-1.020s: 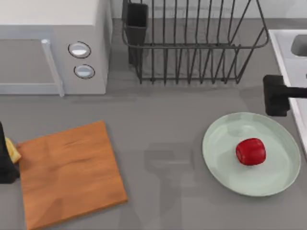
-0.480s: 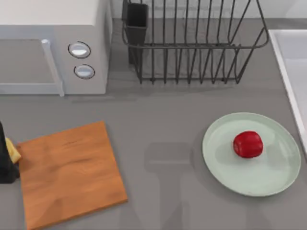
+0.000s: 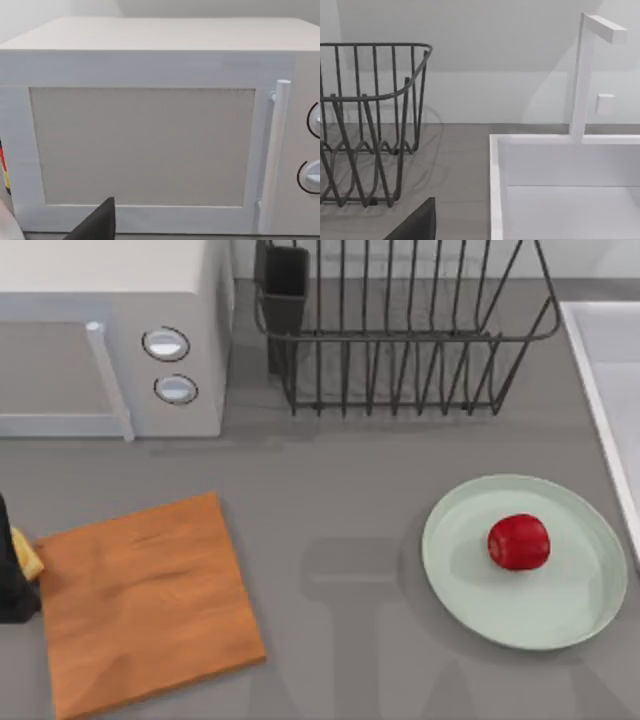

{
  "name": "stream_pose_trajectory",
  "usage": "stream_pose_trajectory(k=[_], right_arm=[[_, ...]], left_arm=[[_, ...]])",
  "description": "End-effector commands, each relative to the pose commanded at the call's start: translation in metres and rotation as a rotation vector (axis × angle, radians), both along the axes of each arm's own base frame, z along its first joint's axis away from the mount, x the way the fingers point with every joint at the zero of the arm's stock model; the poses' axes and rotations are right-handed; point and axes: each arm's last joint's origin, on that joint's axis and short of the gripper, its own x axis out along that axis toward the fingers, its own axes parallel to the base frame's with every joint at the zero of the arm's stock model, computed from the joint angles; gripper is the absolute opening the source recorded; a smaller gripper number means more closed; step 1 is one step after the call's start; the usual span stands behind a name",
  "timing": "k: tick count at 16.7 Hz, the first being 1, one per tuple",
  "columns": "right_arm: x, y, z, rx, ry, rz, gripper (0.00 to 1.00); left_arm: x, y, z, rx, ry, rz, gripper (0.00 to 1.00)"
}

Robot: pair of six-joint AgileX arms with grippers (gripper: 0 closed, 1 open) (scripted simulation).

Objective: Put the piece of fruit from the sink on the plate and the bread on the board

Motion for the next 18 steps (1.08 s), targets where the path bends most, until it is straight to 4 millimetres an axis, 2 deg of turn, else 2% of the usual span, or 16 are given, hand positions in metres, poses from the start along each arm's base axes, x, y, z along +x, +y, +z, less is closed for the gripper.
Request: stream_pose_trajectory(k=[6,9,14,18], right_arm=[[0.000,0.000,-0.001,-0.003,-0.008,-0.003,1.00],[0.000,0.000,-0.001,-0.003,-0.008,-0.003,1.00],[0.000,0.000,-0.001,-0.003,-0.008,-0.003,1.00],[0.000,0.000,-0.001,-0.003,-0.008,-0.003,1.00]], left_arm=[[0.000,0.000,0.000,0.000,0.000,0.000,1.00],[0.001,0.004,0.009,0.057,0.051,0.009,1.00],[0.011,0.025,0.042,0.294,0.300,-0.013,1.00],[0.034,0.057,0.062,0.481,0.543,-0.173,1.00]])
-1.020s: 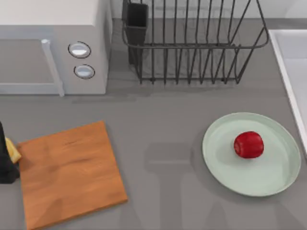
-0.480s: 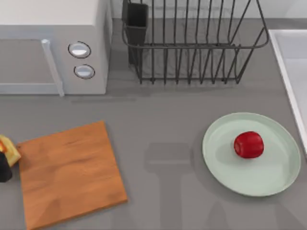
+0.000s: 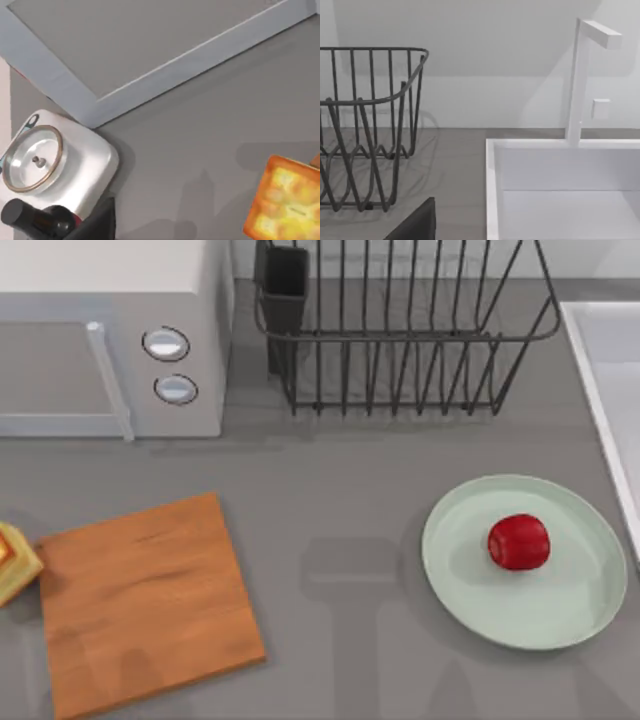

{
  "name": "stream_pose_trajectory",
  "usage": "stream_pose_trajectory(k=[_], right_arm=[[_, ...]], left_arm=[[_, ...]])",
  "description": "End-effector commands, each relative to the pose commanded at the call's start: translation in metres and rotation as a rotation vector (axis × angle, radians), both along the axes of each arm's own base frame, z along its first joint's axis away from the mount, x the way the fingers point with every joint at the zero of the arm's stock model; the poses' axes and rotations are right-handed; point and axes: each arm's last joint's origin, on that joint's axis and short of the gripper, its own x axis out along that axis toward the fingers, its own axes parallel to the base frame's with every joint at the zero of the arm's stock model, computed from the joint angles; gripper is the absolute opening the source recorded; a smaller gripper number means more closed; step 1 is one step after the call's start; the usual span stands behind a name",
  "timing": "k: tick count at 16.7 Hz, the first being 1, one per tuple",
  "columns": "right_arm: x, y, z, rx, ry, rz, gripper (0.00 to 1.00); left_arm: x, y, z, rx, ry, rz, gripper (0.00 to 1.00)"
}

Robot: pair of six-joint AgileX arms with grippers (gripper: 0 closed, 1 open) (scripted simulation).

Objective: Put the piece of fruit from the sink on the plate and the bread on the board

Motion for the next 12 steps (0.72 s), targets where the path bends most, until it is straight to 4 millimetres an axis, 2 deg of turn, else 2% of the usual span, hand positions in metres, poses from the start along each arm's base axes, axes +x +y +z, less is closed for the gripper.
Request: stream_pose_trajectory(k=[3,6,9,12], right_arm=[[0.000,0.000,0.000,0.000,0.000,0.000,1.00],[0.000,0.000,0.000,0.000,0.000,0.000,1.00],[0.000,0.000,0.000,0.000,0.000,0.000,1.00],[0.000,0.000,0.000,0.000,0.000,0.000,1.00]], left_arm=[[0.021,0.035,-0.001,0.012,0.147,-0.174,1.00],[0.038,0.073,-0.019,-0.070,0.198,-0.344,1.00],[0.049,0.105,-0.052,-0.196,0.164,-0.480,1.00],[0.054,0.124,-0.094,-0.323,0.085,-0.571,1.00]])
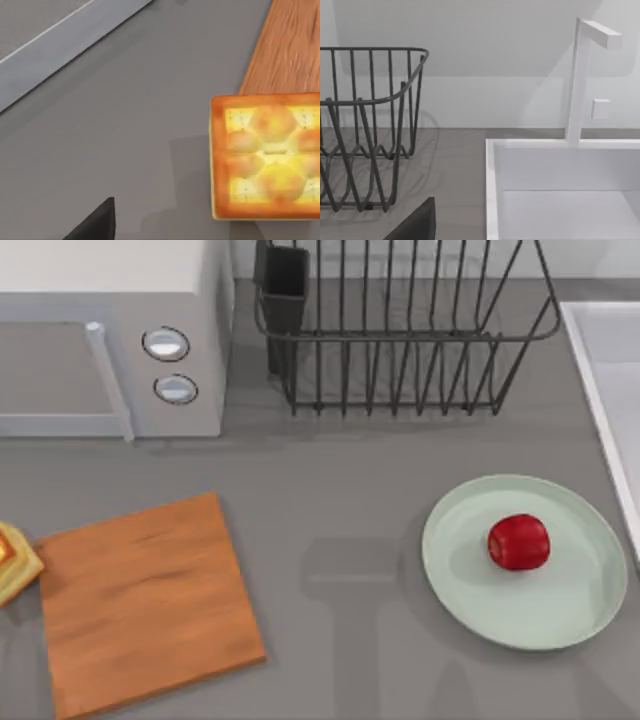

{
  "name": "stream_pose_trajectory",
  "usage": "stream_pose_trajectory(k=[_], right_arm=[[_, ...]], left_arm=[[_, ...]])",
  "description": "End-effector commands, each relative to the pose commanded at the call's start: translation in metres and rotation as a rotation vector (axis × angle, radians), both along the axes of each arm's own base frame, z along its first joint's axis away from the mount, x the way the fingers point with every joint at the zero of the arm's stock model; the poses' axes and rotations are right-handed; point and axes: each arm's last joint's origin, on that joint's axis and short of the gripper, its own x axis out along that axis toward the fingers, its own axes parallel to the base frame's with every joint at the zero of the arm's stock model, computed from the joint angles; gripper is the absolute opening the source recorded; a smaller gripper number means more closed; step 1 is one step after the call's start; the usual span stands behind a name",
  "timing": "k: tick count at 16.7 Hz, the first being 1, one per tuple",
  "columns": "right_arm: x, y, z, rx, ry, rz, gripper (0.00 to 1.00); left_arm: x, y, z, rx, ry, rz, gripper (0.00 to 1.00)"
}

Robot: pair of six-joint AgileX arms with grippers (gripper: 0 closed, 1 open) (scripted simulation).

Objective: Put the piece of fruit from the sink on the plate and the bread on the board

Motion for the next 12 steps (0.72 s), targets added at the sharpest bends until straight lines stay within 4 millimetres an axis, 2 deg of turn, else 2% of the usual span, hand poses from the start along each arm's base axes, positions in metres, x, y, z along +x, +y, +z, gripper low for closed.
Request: stream_pose_trajectory(k=[3,6,9,12], right_arm=[[0.000,0.000,0.000,0.000,0.000,0.000,1.00],[0.000,0.000,0.000,0.000,0.000,0.000,1.00],[0.000,0.000,0.000,0.000,0.000,0.000,1.00],[0.000,0.000,0.000,0.000,0.000,0.000,1.00]], left_arm=[[0.001,0.003,-0.041,-0.133,-0.050,-0.031,1.00],[-0.001,-0.002,-0.073,-0.229,-0.084,-0.036,1.00],[-0.003,-0.006,-0.087,-0.272,-0.101,-0.034,1.00],[-0.003,-0.006,-0.088,-0.273,-0.102,-0.033,1.00]])
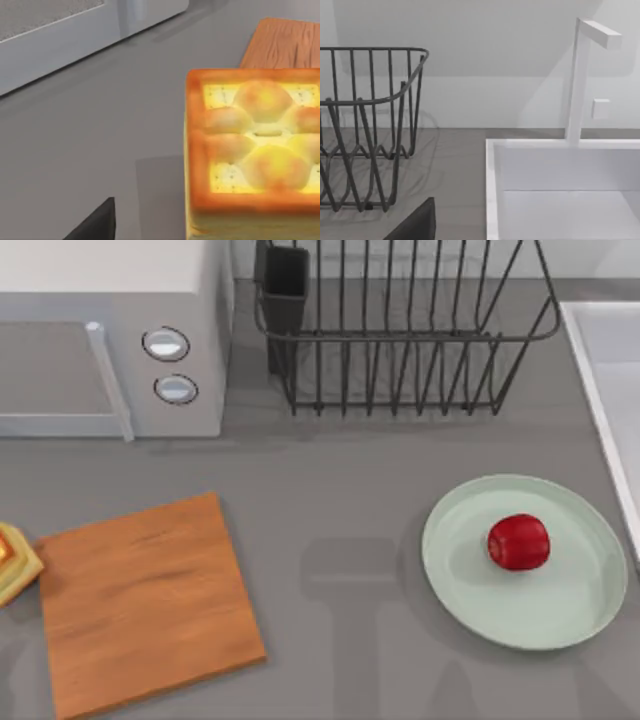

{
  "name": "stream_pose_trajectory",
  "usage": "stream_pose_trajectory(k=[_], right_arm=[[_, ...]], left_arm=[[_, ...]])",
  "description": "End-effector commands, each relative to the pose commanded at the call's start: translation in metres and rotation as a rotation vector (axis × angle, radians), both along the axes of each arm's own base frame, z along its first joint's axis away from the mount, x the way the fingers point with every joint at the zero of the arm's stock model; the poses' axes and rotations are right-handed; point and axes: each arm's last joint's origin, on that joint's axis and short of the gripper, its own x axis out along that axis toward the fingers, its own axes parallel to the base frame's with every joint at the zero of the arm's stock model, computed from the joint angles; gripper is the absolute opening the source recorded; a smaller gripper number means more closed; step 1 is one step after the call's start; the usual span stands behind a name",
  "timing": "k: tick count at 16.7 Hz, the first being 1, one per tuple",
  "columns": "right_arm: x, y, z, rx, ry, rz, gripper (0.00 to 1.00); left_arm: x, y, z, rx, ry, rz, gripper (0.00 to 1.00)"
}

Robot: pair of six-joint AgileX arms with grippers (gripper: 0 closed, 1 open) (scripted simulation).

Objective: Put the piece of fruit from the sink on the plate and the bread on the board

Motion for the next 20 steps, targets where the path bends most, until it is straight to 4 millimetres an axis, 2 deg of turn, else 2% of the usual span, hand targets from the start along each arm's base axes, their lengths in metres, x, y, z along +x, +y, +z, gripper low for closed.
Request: stream_pose_trajectory(k=[6,13,20], right_arm=[[0.000,0.000,0.000,0.000,0.000,0.000,1.00],[0.000,0.000,0.000,0.000,0.000,0.000,1.00],[0.000,0.000,0.000,0.000,0.000,0.000,1.00]], left_arm=[[0.005,0.000,0.007,0.009,-0.005,0.004,1.00],[0.024,-0.016,0.012,0.001,0.001,0.001,1.00],[0.040,-0.036,0.003,0.001,-0.001,-0.002,1.00]])
